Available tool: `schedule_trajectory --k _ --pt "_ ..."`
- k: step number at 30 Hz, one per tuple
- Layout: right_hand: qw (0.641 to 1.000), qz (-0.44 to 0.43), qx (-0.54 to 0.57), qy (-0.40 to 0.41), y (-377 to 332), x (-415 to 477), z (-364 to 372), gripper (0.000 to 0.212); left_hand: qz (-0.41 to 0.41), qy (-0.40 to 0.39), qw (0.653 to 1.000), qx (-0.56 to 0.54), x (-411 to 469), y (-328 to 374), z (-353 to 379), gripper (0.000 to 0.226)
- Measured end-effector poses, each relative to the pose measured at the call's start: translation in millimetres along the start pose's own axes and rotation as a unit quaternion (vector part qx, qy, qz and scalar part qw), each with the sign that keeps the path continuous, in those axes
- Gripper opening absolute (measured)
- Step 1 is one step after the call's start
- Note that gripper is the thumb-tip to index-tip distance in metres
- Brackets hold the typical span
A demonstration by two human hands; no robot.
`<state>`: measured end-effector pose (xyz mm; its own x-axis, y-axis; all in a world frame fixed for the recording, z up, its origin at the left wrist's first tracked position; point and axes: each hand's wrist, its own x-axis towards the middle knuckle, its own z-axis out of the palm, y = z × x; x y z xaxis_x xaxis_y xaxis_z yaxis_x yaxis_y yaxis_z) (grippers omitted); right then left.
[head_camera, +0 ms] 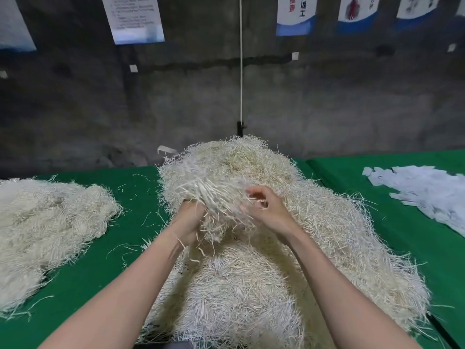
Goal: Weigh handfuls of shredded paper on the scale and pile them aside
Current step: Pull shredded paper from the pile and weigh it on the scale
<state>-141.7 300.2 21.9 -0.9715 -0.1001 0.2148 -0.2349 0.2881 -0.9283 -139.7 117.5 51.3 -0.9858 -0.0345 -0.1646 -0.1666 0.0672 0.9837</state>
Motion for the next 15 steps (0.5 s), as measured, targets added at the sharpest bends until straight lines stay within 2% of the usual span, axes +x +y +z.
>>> schedule_trajectory --k 1,3,5,7,8,9,10,12,15 --pt "1.0 0.005 -0.018 -0.017 5 -4 3 0.032 -0.002 -0.033 0.998 -0.056 -3 1 -1 0.023" --pt "0.996 0.013 -0.052 -0.078 14 -18 17 0.015 -0.002 -0.065 0.981 -0.184 1 3 -4 0.021" --pt "0.99 0.012 -0.091 -0.107 22 -31 40 0.019 -0.033 -0.025 0.961 -0.272 3 4 -2 0.029" --pt "0.988 0.018 -0.12 -0.095 26 -36 55 0.02 -0.073 -0.06 0.918 -0.384 2 6 3 0.038" --pt "0.99 0.013 -0.109 -0.089 27 -36 58 0.018 -0.085 -0.079 0.904 -0.411 0 3 6 0.044" --pt "0.993 0.013 -0.08 -0.09 26 -36 56 0.018 -0.092 -0.085 0.908 -0.4 -4 -1 8 0.05" --pt "0.994 0.021 -0.049 -0.093 26 -35 52 0.02 -0.133 -0.106 0.898 -0.405 -3 -7 7 0.049" --pt "0.992 0.052 0.012 -0.111 30 -34 37 0.021 -0.206 -0.055 0.888 -0.408 4 -16 5 0.034" --pt "0.986 0.138 0.04 -0.086 54 -31 4 0.014 -0.142 -0.002 0.905 -0.4 8 -15 -18 0.056"
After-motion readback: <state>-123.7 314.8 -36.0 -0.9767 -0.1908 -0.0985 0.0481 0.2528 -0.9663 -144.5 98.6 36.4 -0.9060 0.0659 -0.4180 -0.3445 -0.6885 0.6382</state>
